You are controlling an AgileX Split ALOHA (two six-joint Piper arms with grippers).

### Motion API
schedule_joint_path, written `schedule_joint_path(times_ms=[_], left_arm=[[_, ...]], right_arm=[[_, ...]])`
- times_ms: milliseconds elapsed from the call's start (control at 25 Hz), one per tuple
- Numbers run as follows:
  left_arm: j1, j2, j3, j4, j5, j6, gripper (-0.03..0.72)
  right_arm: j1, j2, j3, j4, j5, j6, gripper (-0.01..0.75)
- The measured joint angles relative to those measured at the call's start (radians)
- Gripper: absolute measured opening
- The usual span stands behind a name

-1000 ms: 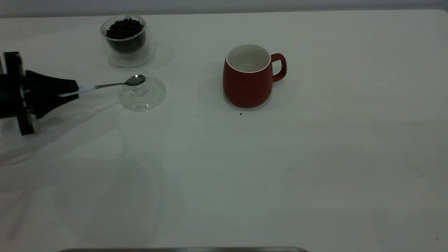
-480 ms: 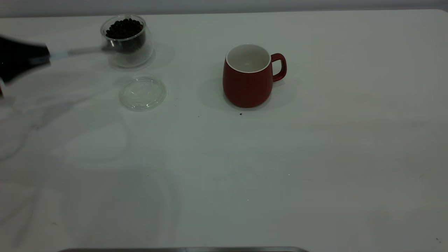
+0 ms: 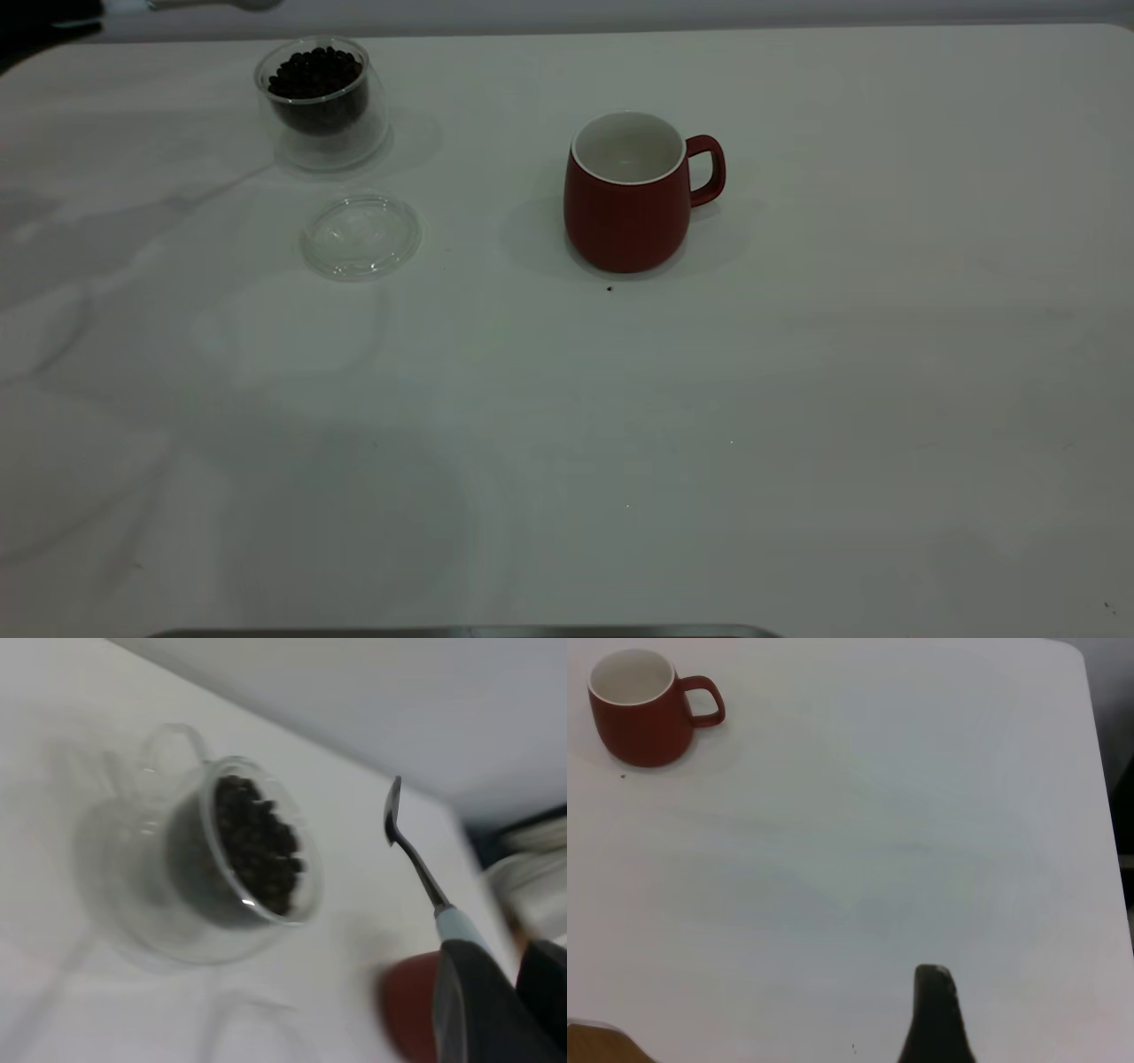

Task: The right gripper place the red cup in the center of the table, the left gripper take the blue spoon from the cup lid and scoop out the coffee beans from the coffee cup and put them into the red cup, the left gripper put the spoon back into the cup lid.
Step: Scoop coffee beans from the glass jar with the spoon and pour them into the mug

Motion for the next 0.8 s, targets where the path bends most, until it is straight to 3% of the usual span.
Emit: schedule_joint_path(times_ms=[280, 800], left_arm=[[-0.06, 0.0, -0.01, -0.028, -0.158, 0.2, 0.124], [-0.108, 0.025, -0.01, -0.072, -0.222, 0.376, 0.124]], right_arm=[[0.0, 0.0, 0.0, 0.0, 0.0, 0.0, 0.59], [0.0, 0.0, 0.0, -0.001, -0.001, 0.0, 0.59]])
